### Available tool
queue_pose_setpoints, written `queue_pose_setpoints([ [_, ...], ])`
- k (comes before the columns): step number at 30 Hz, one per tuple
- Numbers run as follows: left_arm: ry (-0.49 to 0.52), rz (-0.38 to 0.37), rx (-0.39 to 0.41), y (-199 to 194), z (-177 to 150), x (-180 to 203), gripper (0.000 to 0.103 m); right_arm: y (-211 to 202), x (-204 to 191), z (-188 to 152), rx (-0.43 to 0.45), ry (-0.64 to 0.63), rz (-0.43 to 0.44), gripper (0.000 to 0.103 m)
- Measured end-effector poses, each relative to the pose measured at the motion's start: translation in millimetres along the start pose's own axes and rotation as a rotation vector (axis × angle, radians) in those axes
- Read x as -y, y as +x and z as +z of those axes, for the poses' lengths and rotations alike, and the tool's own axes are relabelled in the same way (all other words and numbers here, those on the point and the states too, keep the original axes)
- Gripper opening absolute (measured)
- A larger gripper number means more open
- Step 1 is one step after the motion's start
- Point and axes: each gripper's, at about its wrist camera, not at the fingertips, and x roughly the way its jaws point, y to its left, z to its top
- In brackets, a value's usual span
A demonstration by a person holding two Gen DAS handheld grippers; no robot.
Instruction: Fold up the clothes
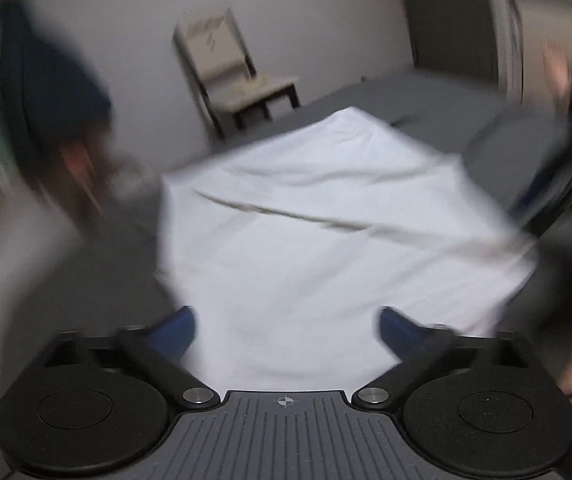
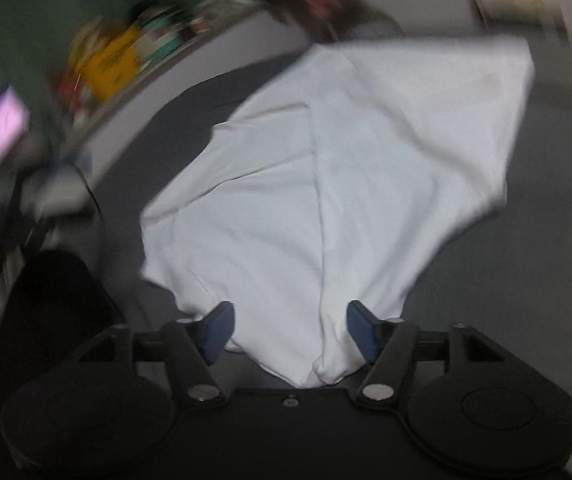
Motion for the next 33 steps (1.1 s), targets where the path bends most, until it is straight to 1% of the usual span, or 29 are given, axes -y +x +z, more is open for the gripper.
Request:
queue_pose_setpoints([
  [1,0.144,0.007,0.038,4.2,-8.0,7.8,0.103,0.6,-17.9,-1.9,0.003,-0.103,-0.059,0.066],
  [3,0.38,-0.043,0.061,17.4,-22.4,23.8,0.103,10.0,-46.1,-10.5,-0.02,-0.276,-0.133,0.066],
  [4,0.484,-0.077,0.053,25.2,-29.6,30.5,0.103,14.9,-59.5,-14.6,-0.032,-0.358,-0.166,0.066],
  [7,0.659,-0.149,0.065,40.3,-35.9,43.6,0.103,33.6,-81.6,-23.2,-0.083,-0.49,-0.179,0.066],
  [9,0.709,-0.191,0.046,45.2,-34.4,39.3,0.103,48.1,-95.1,-29.9,-0.115,-0.56,-0.208,0.066],
  [13,0.981,-0.182,0.012,58.1,-43.2,42.2,0.103,65.6,-117.4,-42.0,-0.15,-0.745,-0.321,0.066],
  [14,1.038,-0.183,0.003,60.9,-45.1,42.3,0.102,66.2,-118.7,-41.8,-0.151,-0.765,-0.333,0.066],
  [17,1.111,-0.221,-0.021,64.9,-48.9,37.5,0.102,67.6,-122.5,-40.7,-0.153,-0.825,-0.37,0.066],
  [19,1.114,-0.249,-0.023,69.7,-47.6,37.1,0.102,61.7,-124.6,-35.3,-0.12,-0.833,-0.364,0.066],
  [22,1.1,-0.259,-0.022,74.7,-48.9,37.7,0.102,54.0,-119.1,-22.9,-0.088,-0.78,-0.364,0.067],
  [23,1.097,-0.259,-0.025,77.5,-49.9,38.6,0.102,54.9,-115.0,-20.6,-0.098,-0.763,-0.379,0.067],
  [26,1.078,-0.253,-0.024,81.9,-54.4,39.1,0.102,66.7,-106.1,-28.6,-0.191,-0.816,-0.436,0.067],
  [28,1.061,-0.249,-0.017,82.4,-56.9,38.4,0.102,73.3,-105.8,-37.3,-0.221,-0.861,-0.431,0.067],
  [31,1.031,-0.243,0.003,80.6,-60.5,35.2,0.102,82.4,-113.8,-46.0,-0.231,-0.904,-0.427,0.067],
  [33,1.009,-0.233,0.022,78.1,-64.0,33.0,0.1,85.0,-120.7,-46.8,-0.216,-0.934,-0.425,0.067],
])
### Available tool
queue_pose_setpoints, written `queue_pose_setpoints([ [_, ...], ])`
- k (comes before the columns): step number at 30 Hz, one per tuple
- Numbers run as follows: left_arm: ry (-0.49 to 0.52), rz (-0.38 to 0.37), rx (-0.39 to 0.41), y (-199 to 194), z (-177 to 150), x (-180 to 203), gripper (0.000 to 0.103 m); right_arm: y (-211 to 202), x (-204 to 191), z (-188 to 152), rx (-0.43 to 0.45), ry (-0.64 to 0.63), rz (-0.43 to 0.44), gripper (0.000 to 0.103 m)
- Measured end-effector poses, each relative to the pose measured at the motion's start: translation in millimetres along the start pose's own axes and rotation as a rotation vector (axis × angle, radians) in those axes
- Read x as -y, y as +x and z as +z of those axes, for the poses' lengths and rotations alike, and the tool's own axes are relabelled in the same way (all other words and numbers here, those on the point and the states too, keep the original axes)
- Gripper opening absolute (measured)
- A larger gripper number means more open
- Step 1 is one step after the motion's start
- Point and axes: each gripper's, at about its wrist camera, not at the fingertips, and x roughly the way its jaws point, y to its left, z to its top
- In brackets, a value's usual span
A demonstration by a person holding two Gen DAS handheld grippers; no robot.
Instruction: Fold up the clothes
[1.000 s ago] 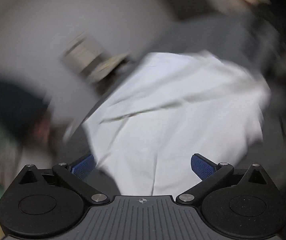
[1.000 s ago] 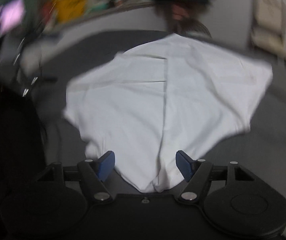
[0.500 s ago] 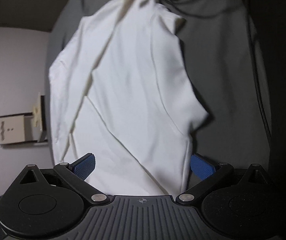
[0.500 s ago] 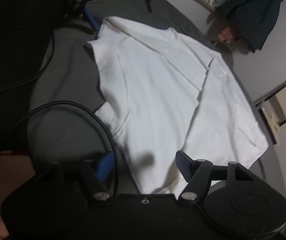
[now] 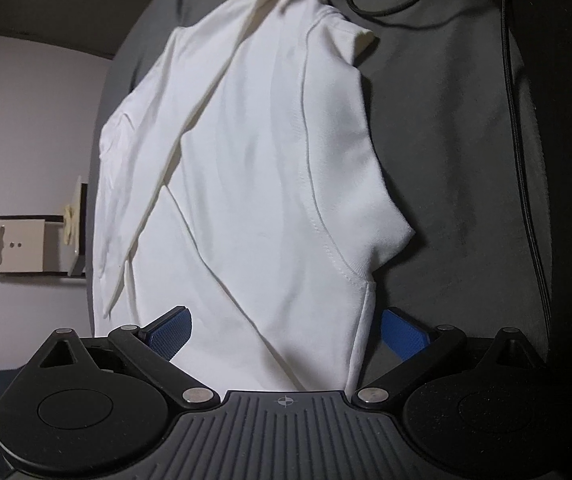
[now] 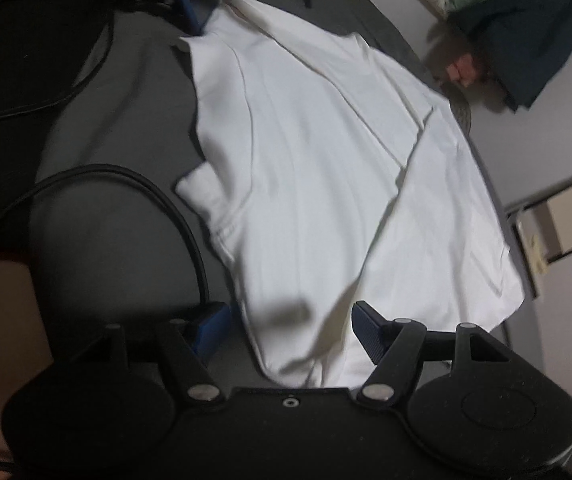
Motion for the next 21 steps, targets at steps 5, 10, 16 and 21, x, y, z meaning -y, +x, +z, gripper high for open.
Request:
queue_pose_setpoints([
  [5,0.001,0.098,0.002,-3.8,0.4,10.3,0.068,4.6,-16.5,11.1,0.062,-0.008,-0.04,0.067],
  [10,-0.036,0.103,-0.033,1.9,0.7,9.6,0.042,2.6,-37.6,14.0,0.114,-0.04,-0.122,0.056],
  [16,-0.246,0.044,0.049,-17.5,-8.5,-15.9,0.042,-1.9,-34.5,12.7,0.104,-0.006,-0.099,0.059],
  [21,-0.074,0.085,0.016,-25.0,-15.6,-3.6,0.043,0.8,-42.4,14.1,0.088,-0.136,-0.165,0.062],
])
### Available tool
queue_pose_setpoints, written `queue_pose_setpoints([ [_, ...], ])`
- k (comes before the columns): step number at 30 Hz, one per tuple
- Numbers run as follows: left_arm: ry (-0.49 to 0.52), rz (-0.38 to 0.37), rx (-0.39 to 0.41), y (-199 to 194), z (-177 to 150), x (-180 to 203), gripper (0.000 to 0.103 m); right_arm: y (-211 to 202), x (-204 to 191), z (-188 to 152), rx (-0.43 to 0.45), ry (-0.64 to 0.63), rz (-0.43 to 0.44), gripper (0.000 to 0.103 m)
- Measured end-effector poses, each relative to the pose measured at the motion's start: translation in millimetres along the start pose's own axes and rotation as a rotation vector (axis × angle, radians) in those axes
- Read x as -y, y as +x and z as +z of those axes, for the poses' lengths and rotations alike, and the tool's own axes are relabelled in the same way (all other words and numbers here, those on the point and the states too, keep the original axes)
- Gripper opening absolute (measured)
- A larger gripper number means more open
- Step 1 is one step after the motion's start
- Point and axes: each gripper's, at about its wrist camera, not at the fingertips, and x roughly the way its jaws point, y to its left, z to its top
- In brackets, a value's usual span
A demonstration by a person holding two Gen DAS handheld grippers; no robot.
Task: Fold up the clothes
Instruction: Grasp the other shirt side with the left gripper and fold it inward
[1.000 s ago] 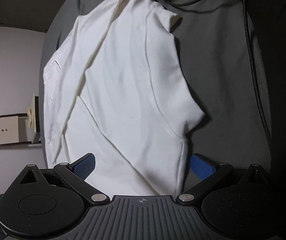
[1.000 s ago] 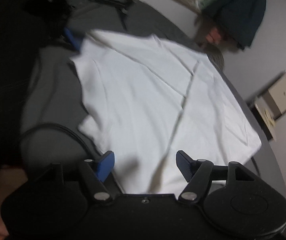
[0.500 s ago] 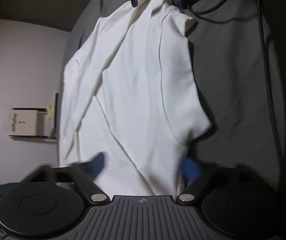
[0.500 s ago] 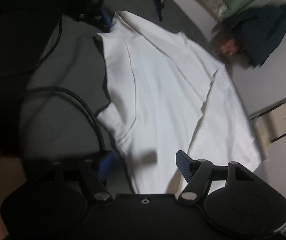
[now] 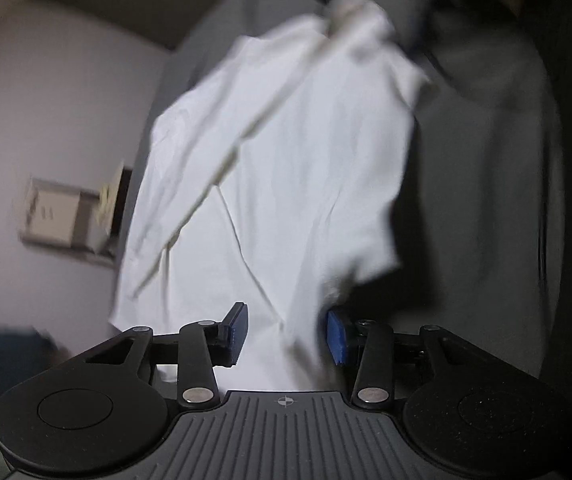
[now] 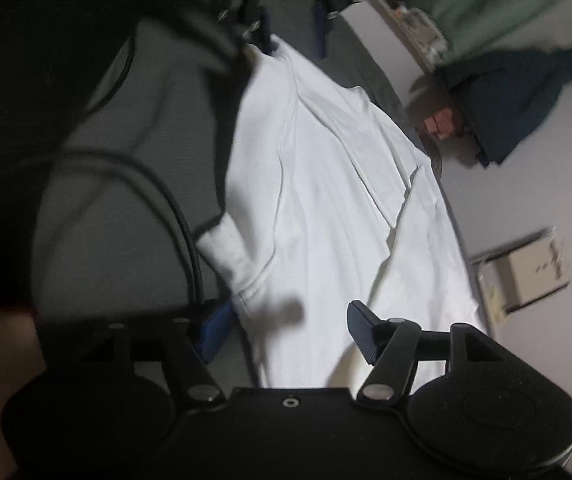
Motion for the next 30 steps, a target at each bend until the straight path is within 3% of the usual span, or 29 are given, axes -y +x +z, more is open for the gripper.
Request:
queue_pose_setpoints([
  [9,0.181,-0.125,-0.045,18.0,6.5,6.2,0.043,9.8,-6.0,-2.7,-0.182,-0.238,-0.027,0.064],
  [12,0.211,-0.11,-0.002,20.9,11.2,10.3,0.042,12.2,-9.4,-3.8,-0.138,-0.239,-0.054,0.064],
  [14,0.172,-0.105,0.003,21.9,12.8,10.7,0.041,12.9,-8.9,-4.7,-0.094,-0.206,-0.083,0.063],
  [15,0.144,-0.105,-0.003,24.0,11.5,8.8,0.028,11.4,-7.5,-4.6,-0.057,-0.173,-0.081,0.063],
  [18,0.06,-0.098,-0.02,27.7,7.0,4.5,0.005,14.0,-6.9,-3.1,-0.011,-0.103,-0.076,0.057],
  [20,-0.011,-0.066,-0.023,24.7,3.6,0.6,0.004,15.3,-7.5,-4.2,-0.007,-0.086,-0.074,0.04],
  [22,-0.092,-0.017,-0.023,20.0,0.7,-5.2,0.004,16.3,-5.7,-5.7,-0.016,-0.06,-0.07,0.007],
  [25,-0.174,0.077,-0.017,11.0,0.8,-16.8,0.004,9.9,12.4,-11.1,0.004,-0.005,-0.125,0.005],
  [30,-0.3,0.242,-0.025,16.1,9.2,-59.7,0.004,3.4,78.2,-10.9,0.056,0.209,-0.209,0.005],
])
